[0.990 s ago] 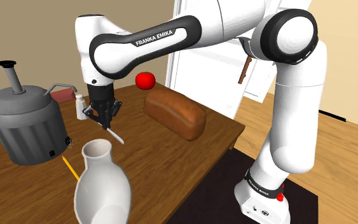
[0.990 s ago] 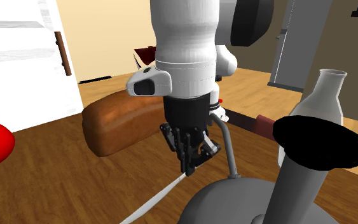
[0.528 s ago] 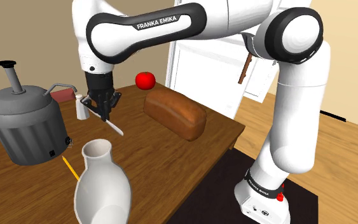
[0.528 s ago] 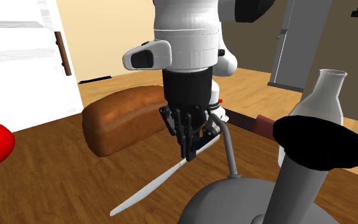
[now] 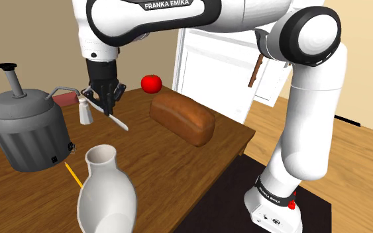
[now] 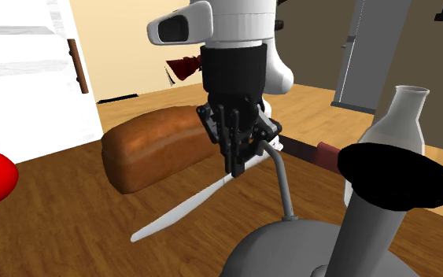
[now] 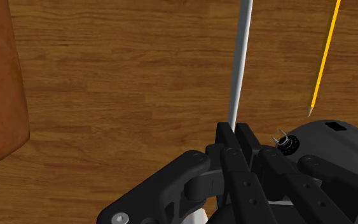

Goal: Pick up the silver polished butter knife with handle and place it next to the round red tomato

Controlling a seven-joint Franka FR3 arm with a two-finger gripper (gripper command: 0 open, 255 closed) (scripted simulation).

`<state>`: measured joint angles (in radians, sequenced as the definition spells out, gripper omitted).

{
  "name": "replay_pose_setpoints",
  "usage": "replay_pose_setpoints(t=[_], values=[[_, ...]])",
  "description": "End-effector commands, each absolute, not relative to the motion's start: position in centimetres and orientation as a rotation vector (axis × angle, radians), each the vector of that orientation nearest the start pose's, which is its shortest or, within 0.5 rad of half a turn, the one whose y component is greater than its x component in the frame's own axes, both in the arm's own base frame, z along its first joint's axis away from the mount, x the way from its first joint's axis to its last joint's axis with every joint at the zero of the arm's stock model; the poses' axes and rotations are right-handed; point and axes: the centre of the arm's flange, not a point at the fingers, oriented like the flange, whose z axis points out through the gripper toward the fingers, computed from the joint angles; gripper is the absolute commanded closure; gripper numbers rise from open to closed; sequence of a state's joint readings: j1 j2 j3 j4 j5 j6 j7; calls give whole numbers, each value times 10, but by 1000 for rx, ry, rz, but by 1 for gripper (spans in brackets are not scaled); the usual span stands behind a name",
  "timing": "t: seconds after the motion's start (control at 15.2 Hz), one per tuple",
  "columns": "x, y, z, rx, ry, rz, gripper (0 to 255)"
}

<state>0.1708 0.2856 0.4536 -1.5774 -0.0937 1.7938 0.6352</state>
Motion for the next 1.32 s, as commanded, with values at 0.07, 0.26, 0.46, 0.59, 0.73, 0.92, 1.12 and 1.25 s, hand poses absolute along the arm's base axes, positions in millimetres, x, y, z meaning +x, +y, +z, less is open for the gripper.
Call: replay_pose_setpoints(t=[0.07,0.26,0.46,0.59,0.73,0.92,1.12,1.25], values=[[538,341,501,-3137,3,82,255],[538,341,517,-3137,3,82,255],[538,341,533,-3137,3,82,255],[538,341,543,-3137,3,82,255],[541,329,544,-3137,3,82,255],[551,290,544,-3137,3,82,255],[560,252,544,-3137,3,82,255],[566,226,544,-3137,3,82,255]])
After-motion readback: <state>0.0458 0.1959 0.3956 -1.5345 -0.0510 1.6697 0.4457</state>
